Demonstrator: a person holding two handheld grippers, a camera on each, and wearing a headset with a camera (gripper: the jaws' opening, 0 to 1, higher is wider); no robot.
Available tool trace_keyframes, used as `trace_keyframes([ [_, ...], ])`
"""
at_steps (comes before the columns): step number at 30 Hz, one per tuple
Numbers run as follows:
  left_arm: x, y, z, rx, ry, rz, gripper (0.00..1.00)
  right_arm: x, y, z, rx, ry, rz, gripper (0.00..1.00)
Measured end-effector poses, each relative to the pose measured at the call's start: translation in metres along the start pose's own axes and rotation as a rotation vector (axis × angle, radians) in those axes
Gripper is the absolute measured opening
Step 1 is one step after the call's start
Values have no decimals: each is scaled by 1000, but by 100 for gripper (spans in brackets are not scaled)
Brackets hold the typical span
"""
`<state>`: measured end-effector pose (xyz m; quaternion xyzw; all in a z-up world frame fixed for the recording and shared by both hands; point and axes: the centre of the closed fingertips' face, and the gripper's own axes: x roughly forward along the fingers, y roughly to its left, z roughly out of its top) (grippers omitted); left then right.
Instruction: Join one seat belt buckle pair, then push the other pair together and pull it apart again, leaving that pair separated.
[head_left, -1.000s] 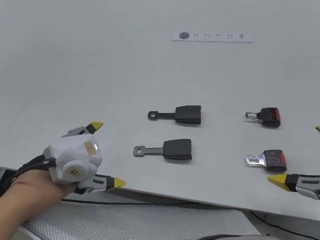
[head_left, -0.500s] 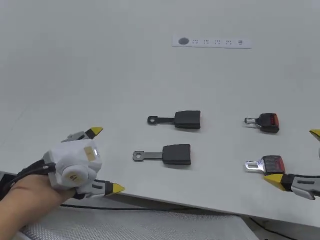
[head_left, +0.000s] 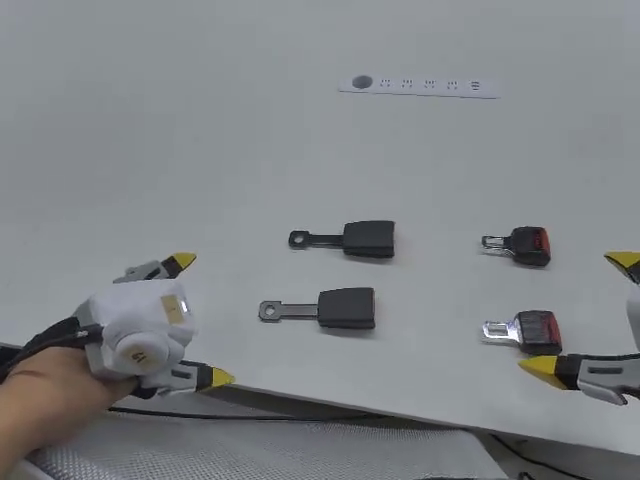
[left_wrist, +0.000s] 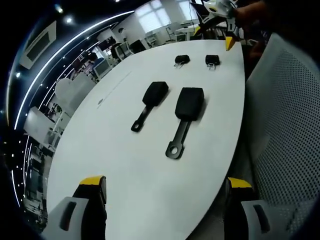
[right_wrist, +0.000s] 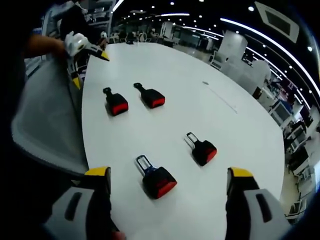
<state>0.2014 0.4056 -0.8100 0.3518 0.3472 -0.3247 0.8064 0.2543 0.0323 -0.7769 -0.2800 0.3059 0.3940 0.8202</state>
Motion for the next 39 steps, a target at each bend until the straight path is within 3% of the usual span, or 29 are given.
trace_keyframes([
  [3,-4,3,5,1,-5,-4,100,-3,-3,6,-14,-14,8,96],
  [8,-3,5,13,28,11,-38,99,-3,-9,-1,-83,15,12,91],
  [9,-4,5,16,14,6,-45,94,-3,-10,-2,-85,15,12,91],
  [10,-5,-2,21,-60,1,-87,86,-4,-11,-3,-88,14,14,89],
  [11,-5,0,25,-69,-8,-86,80,-4,-11,-4,-89,14,24,87],
  [13,-3,-1,32,-23,-28,-74,83,-4,-9,-6,-93,14,34,84],
  [19,7,-10,38,35,-15,-105,83,-3,9,-8,-148,5,130,65],
  [22,17,-13,47,63,-6,-117,76,2,15,-12,-184,26,161,62],
  [25,29,-14,54,107,-15,-130,76,7,19,-15,-225,45,184,61],
  [27,34,-17,66,117,-23,-137,76,11,21,-16,-252,50,199,59],
  [29,41,-23,74,128,-37,-164,71,15,29,-18,-310,44,253,54],
  [32,53,-32,78,148,-26,-199,67,21,32,-24,-364,65,281,50],
  [36,64,-45,84,185,-31,-257,57,35,28,-34,-375,88,307,42],
  [39,72,-48,88,195,-31,-270,49,43,24,-39,-366,112,322,39],
])
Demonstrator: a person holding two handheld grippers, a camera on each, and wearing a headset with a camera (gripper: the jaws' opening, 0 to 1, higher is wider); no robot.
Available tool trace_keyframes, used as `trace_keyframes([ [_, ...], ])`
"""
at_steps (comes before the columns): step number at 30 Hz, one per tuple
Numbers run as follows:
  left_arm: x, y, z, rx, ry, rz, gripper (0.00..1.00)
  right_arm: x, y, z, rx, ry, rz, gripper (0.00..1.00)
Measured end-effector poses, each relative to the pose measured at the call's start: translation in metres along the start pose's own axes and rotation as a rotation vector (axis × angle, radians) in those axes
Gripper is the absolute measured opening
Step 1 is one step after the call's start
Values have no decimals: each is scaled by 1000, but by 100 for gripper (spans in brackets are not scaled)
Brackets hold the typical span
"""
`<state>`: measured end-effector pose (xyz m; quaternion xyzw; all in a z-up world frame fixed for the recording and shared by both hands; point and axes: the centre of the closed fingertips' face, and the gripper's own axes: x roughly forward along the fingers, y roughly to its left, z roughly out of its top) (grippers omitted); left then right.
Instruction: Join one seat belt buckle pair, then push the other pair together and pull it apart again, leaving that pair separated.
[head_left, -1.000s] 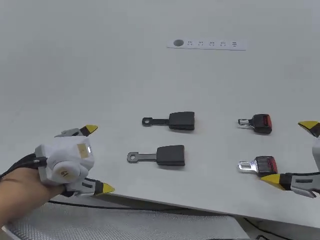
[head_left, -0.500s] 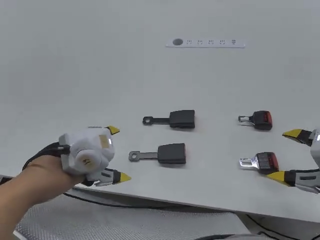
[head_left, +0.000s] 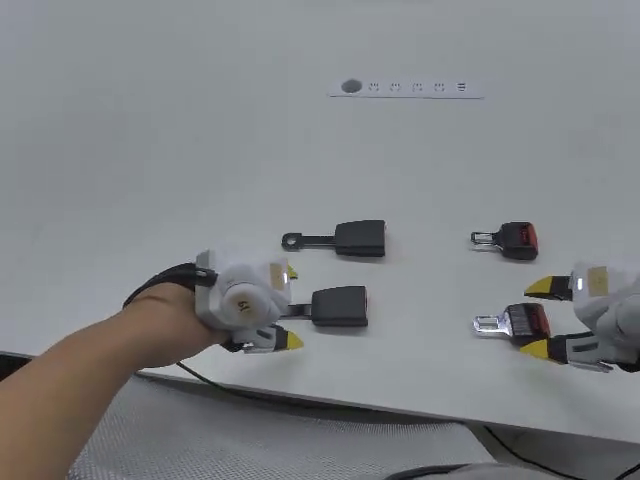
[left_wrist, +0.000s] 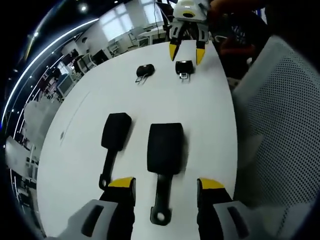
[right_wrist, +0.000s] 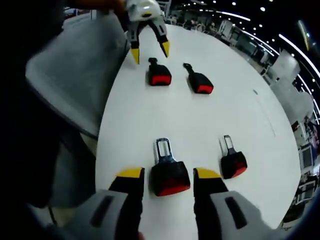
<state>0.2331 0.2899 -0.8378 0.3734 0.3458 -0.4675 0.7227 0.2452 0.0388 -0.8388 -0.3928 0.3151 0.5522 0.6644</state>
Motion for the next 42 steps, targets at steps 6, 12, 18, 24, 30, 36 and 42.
trace_keyframes([
  [6,16,3,7,31,18,-27,47,9,-3,-5,8,41,44,39],
  [12,26,0,11,84,51,-58,37,12,-1,-14,44,60,91,38],
  [18,30,2,14,105,48,-79,33,14,1,-14,71,65,106,37],
  [24,32,-1,17,151,50,-106,32,14,1,-14,93,59,119,36],
  [30,33,-2,17,193,71,-131,32,15,0,-14,108,47,129,36],
  [36,33,-2,16,175,63,-143,32,16,1,-12,99,77,127,36],
  [42,34,-2,16,178,73,-147,32,17,2,-11,104,93,120,36],
])
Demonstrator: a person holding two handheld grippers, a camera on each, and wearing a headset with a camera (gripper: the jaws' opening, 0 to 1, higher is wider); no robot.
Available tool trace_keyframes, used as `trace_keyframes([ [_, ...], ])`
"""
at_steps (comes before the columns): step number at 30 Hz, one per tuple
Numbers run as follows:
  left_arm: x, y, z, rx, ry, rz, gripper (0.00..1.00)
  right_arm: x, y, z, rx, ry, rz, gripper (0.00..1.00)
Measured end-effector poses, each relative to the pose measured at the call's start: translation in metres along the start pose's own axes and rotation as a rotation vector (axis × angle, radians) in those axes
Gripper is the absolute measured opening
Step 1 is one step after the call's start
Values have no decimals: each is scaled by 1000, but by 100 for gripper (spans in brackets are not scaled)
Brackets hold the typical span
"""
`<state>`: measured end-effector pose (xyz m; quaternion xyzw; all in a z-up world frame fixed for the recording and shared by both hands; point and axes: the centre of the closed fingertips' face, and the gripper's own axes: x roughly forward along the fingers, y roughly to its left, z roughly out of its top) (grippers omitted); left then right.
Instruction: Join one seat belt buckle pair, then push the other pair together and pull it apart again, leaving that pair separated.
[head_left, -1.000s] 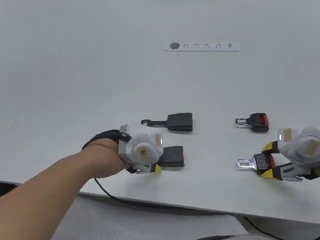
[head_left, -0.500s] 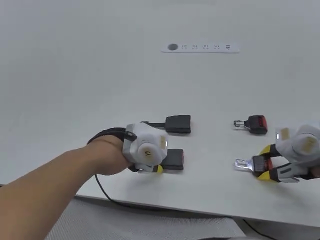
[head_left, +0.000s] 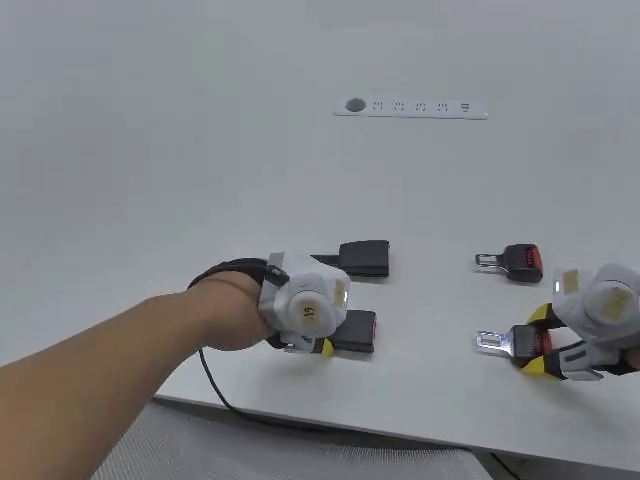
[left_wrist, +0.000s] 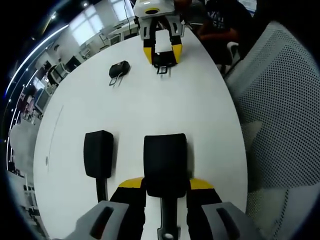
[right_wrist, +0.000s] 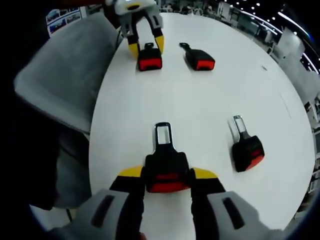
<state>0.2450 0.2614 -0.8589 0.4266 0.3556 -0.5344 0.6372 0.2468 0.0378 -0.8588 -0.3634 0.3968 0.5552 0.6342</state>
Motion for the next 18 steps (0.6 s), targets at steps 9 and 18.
trace_keyframes([
  [9,0,0,0,0,5,-9,32,19,3,34,-14,-61,-16,36],
  [18,1,0,0,12,12,-13,32,36,6,67,-9,-107,-30,36],
])
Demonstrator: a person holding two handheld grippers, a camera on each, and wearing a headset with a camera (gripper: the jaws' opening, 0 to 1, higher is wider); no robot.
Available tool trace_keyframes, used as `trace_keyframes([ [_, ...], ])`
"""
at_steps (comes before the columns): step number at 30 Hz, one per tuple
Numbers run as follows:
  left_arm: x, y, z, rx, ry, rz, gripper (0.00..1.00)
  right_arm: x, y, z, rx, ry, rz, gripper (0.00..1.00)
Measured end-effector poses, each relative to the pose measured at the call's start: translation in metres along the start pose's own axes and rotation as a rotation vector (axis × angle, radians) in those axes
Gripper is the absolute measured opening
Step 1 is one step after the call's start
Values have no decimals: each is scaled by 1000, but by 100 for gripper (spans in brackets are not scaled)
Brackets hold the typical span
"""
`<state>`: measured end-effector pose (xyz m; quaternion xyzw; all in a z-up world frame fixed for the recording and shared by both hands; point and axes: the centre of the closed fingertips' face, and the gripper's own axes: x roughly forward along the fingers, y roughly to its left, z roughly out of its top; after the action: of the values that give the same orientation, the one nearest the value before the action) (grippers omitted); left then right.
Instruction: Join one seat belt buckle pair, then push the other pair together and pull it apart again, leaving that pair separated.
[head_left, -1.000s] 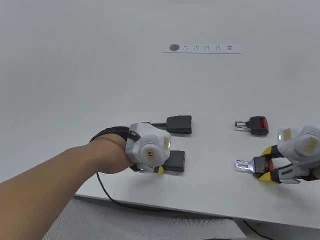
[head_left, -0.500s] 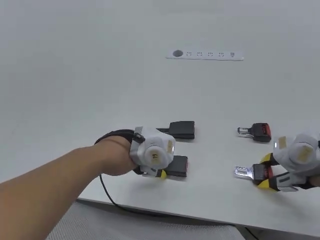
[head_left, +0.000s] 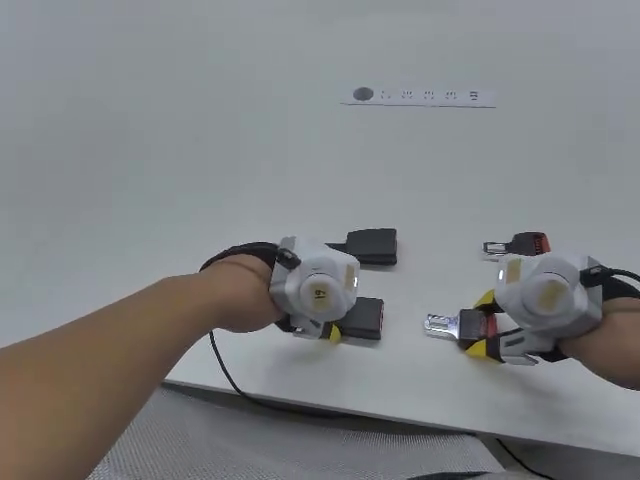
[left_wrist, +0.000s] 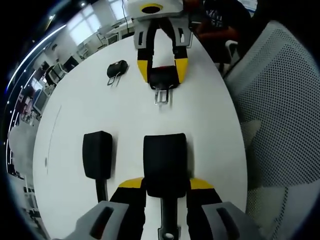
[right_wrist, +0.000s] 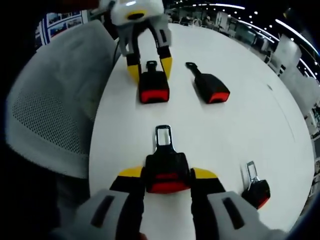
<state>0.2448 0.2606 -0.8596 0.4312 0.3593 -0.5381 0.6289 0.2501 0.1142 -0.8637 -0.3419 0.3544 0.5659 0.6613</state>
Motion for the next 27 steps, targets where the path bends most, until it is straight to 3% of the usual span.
trace_keyframes([
  [15,0,0,0,-1,8,-5,32,25,10,41,-31,-3,25,35],
  [19,0,0,0,-5,10,-6,32,26,10,44,-42,29,19,35],
  [27,1,0,1,-2,16,-10,32,30,12,53,-57,7,11,35],
])
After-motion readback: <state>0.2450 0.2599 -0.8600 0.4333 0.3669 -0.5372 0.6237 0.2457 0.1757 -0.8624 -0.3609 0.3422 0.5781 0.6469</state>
